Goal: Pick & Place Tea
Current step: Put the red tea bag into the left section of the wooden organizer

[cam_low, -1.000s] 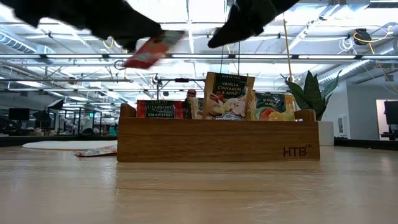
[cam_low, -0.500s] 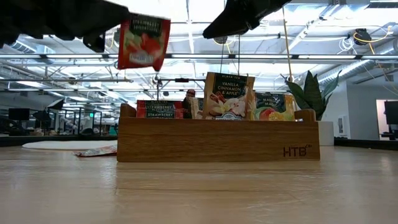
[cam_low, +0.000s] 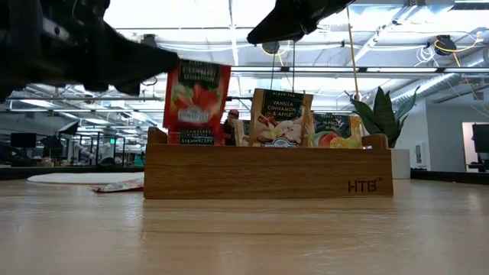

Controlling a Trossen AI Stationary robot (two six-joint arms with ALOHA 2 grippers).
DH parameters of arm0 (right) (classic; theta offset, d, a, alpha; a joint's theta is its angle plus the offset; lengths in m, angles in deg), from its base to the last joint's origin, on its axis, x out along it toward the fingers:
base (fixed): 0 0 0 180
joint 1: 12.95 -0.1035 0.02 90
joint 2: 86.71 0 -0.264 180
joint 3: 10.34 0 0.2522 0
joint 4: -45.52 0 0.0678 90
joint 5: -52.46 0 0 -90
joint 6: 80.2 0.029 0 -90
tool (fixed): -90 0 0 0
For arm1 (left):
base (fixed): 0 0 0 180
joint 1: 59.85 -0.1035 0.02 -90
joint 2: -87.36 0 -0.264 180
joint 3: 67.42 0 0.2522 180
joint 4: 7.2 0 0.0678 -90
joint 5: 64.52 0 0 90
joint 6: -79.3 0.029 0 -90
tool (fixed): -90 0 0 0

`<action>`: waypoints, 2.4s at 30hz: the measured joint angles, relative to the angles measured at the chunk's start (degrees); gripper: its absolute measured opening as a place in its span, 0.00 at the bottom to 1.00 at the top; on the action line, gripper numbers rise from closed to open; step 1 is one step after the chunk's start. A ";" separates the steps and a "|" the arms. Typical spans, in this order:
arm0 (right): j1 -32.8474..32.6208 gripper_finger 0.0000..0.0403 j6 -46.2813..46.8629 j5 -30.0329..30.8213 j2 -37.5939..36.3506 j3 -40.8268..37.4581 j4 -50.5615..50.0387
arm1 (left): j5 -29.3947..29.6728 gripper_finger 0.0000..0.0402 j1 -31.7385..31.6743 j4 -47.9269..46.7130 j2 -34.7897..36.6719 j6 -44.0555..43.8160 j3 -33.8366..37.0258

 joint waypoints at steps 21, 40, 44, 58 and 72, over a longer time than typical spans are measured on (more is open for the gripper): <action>-0.02 0.00 -0.06 -0.02 0.04 0.00 -0.02 | -0.27 0.00 -2.40 -1.16 -9.61 -3.35 -2.15; -0.02 0.00 -0.24 -0.04 0.04 0.00 -3.05 | -0.47 0.20 -1.55 0.25 -8.64 1.54 -2.13; -0.02 0.00 -0.07 -0.04 0.04 -0.15 -3.58 | -0.45 0.19 -1.55 0.34 -6.38 4.69 -2.09; -1.56 0.00 0.17 -0.02 0.09 -14.98 12.20 | -0.49 0.12 -1.67 -56.32 19.85 -6.58 -4.19; -1.88 0.00 -4.79 -0.02 -0.07 -20.94 21.01 | -4.43 0.18 -12.66 -96.01 29.04 -36.84 -12.60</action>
